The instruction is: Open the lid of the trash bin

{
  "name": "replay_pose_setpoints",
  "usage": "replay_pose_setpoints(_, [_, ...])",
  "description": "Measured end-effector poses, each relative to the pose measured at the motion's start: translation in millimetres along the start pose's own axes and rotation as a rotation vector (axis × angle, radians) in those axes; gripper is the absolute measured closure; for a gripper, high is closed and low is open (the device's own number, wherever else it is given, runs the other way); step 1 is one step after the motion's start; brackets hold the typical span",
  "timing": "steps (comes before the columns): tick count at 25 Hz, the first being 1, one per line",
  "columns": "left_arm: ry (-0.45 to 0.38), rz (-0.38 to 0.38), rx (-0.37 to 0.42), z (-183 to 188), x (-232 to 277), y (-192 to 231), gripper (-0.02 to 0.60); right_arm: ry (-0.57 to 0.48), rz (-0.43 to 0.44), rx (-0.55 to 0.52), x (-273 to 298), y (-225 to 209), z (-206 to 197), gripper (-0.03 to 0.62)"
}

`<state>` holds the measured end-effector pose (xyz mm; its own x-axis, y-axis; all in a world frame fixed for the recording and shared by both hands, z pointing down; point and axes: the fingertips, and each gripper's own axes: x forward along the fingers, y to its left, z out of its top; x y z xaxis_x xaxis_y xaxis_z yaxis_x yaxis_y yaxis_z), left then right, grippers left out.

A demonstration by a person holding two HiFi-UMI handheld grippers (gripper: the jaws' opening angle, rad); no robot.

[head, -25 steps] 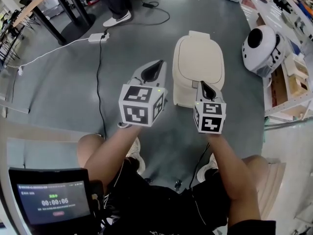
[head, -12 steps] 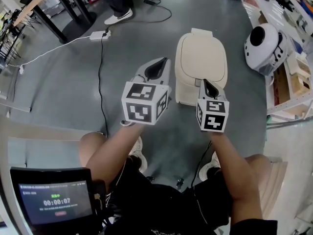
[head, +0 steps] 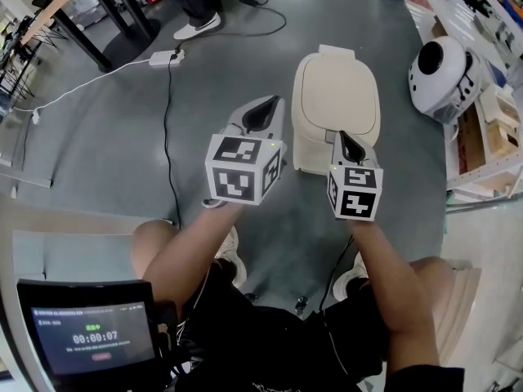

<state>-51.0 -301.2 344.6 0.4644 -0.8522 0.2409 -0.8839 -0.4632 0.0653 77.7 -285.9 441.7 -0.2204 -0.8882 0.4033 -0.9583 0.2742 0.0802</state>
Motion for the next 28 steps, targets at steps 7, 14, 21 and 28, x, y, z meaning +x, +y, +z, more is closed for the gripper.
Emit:
replay_pose_setpoints(7, [0.005,0.006,-0.001,0.9,1.2,2.4,0.583,0.003,-0.004,-0.013,-4.3,2.6,1.8,0.589])
replay_pose_setpoints(14, [0.006,0.012,-0.002,2.0,-2.0,8.2,0.583,0.001,0.01,-0.023,-6.7,9.8,1.7,0.589])
replay_pose_setpoints(21, [0.024,0.024,0.004,-5.3,-0.2,11.6,0.583,-0.015,0.023,-0.003,-5.5,8.9,-1.2,0.589])
replay_pose_setpoints(28, [0.03,0.031,-0.005,-7.3,0.5,15.7,0.583,-0.022,0.03,0.018,-4.9,7.9,-1.7,0.589])
